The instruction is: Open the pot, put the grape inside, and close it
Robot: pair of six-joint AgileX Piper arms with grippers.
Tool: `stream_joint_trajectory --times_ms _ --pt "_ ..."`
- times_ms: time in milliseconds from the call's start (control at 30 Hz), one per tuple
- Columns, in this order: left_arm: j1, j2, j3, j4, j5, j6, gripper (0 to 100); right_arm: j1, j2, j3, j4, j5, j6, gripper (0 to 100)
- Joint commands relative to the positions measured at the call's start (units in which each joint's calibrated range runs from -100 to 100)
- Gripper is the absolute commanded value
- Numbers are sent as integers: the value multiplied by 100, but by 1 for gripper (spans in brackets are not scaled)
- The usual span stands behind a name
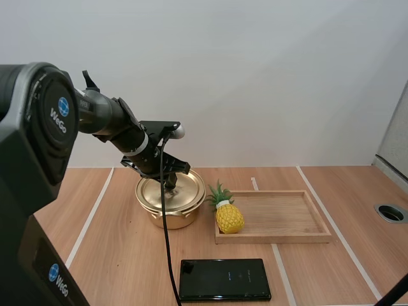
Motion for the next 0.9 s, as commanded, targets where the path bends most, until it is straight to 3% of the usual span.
stream_joint_trajectory --times_ms 0,100,200,300,433,867 --pt "-16 67 180 162 532 51 0 -22 -76 -21 -10 0 14 0" --pt "-16 67 180 154 456 -20 4 -22 -76 -21 -10 0 14 0" --pt "-16 67 180 63 331 -20 22 -22 -76 -21 -10 0 14 0" --pt "-16 55 156 -136 364 -20 50 -22 -76 -21 -10 0 14 0" --pt "-16 55 156 -276 364 91 100 -22 -76 -21 -10 0 14 0" --pt "-16 16 156 -361 271 126 100 -22 -76 -21 1 0 14 0"
